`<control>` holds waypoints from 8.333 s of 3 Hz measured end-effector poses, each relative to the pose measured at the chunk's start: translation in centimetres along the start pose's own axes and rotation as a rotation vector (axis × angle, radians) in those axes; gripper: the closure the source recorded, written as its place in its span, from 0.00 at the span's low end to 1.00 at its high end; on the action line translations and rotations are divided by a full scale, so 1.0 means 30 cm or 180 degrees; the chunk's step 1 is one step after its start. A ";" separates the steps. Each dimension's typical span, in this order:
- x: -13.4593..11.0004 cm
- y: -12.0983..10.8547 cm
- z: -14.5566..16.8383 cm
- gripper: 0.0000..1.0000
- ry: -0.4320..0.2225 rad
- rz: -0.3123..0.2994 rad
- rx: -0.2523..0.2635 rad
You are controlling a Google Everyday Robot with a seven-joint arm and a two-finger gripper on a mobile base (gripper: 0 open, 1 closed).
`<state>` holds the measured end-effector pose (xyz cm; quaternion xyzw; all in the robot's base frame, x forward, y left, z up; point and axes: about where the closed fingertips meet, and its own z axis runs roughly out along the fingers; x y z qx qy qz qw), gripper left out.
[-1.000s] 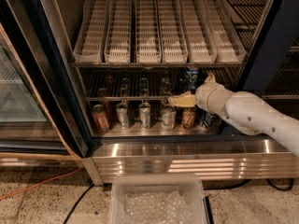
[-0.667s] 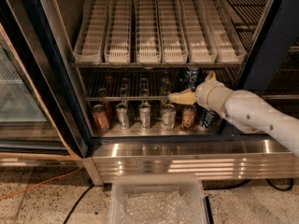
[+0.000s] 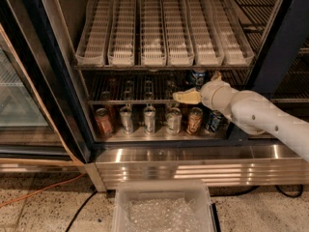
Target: Pick pepsi can from middle shelf of fridge
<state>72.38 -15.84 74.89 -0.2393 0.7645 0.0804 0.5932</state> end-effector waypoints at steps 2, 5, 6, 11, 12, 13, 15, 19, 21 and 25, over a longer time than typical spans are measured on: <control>-0.001 -0.011 0.071 0.00 0.0005 0.0070 0.0013; 0.033 -0.038 0.097 0.42 0.0075 0.0121 0.0105; 0.033 -0.038 0.097 0.65 0.0075 0.0121 0.0105; -0.006 -0.034 0.047 1.00 -0.0035 0.0280 -0.0045; -0.030 -0.047 0.010 1.00 -0.0119 0.0357 -0.0081; -0.051 -0.044 -0.018 1.00 -0.0157 0.0399 -0.0173; -0.054 0.000 -0.058 1.00 -0.0059 0.0317 -0.0419; 0.045 0.056 -0.151 1.00 -0.0035 0.0171 -0.0612; 0.101 0.159 -0.287 1.00 -0.0052 0.0015 -0.0873; 0.124 0.231 -0.550 1.00 -0.0137 0.0019 -0.1221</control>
Offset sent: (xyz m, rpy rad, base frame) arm 0.0308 0.0053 -0.0086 0.0215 0.0156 -0.0208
